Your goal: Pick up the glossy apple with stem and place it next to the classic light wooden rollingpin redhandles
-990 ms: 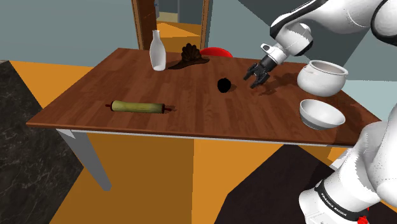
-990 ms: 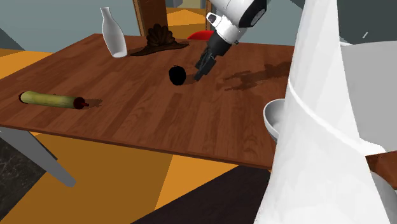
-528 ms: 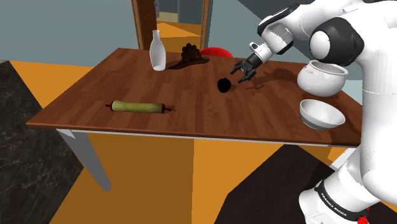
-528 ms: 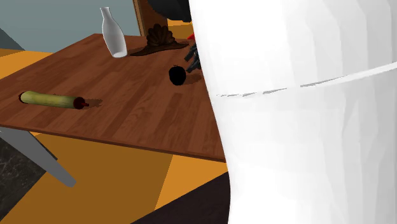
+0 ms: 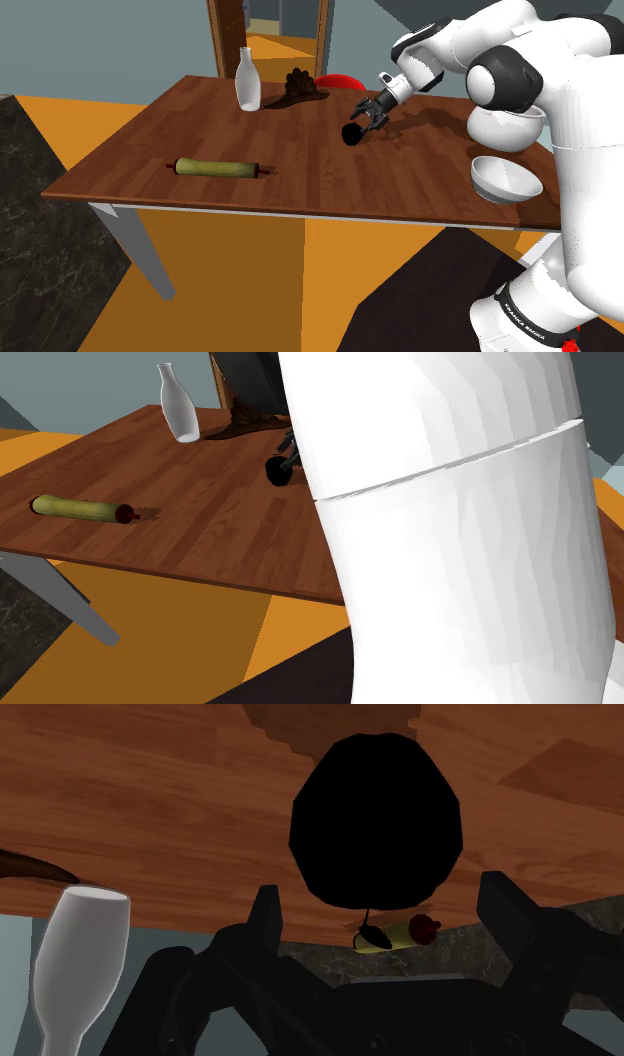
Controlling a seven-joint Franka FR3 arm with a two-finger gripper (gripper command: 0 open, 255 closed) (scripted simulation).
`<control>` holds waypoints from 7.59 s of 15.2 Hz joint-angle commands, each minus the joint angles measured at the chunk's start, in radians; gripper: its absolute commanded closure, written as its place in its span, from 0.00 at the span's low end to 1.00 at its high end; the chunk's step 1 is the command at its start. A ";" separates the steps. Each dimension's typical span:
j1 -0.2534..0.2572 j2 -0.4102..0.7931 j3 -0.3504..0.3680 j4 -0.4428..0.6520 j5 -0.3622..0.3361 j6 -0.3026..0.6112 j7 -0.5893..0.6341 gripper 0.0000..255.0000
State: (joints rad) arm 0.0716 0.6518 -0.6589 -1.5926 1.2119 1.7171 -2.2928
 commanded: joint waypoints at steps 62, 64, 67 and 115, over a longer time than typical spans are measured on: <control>0.305 -0.344 -0.024 -0.085 -0.159 0.116 0.359 1.00; 0.347 -0.364 -0.011 -0.111 -0.164 0.163 0.385 1.00; 0.405 -0.387 0.011 -0.139 -0.167 0.230 0.426 1.00; 0.455 -0.207 0.136 -0.270 0.091 0.468 0.205 0.00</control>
State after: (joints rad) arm 0.5270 0.4453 -0.5224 -1.8626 1.3026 2.1848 -2.0881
